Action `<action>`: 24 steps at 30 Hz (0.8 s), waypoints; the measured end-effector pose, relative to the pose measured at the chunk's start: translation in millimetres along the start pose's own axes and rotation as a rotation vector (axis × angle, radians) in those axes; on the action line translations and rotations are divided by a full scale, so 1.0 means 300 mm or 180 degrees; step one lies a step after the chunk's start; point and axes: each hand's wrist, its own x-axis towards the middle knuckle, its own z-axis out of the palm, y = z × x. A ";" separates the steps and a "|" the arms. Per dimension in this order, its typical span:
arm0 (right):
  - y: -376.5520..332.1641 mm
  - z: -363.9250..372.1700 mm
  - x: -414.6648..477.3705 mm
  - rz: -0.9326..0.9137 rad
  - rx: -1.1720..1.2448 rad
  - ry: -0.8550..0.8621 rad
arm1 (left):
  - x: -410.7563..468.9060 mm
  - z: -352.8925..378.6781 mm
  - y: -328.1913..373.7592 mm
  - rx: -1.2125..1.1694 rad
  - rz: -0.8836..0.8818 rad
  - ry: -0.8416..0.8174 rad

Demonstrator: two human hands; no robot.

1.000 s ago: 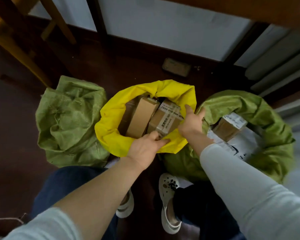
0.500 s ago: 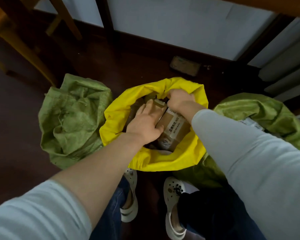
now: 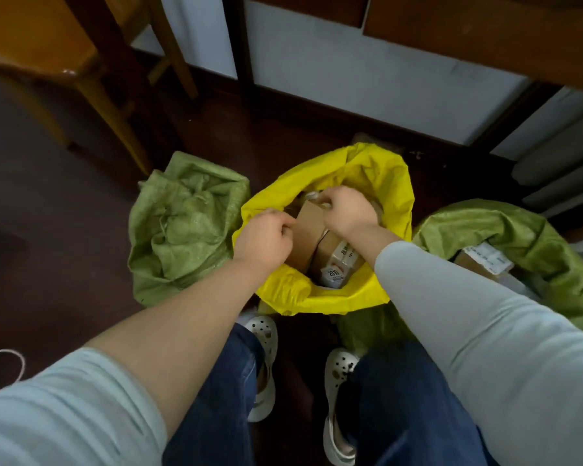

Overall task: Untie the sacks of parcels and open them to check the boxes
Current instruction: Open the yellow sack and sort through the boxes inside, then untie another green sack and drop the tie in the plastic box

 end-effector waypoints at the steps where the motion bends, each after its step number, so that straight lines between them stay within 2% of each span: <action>1: -0.029 -0.001 -0.018 -0.0112 0.0048 -0.0049 | -0.022 -0.029 -0.008 -0.0021 -0.0090 0.0078; 9: -0.278 0.005 -0.138 -0.0615 0.0285 -0.0506 | -0.257 -0.288 -0.109 -0.0180 -0.0945 0.0690; 13: -0.356 0.040 -0.186 -0.0754 0.0310 -0.0608 | -0.343 -0.336 -0.206 -0.0366 -0.1399 0.0835; 20: -0.443 0.098 -0.208 -0.0541 0.0215 -0.0561 | -0.370 -0.347 -0.359 -0.0811 -0.1792 0.0715; 24: -0.524 0.134 -0.170 -0.0204 0.0157 -0.0319 | -0.321 -0.356 -0.442 -0.1282 -0.1866 0.0631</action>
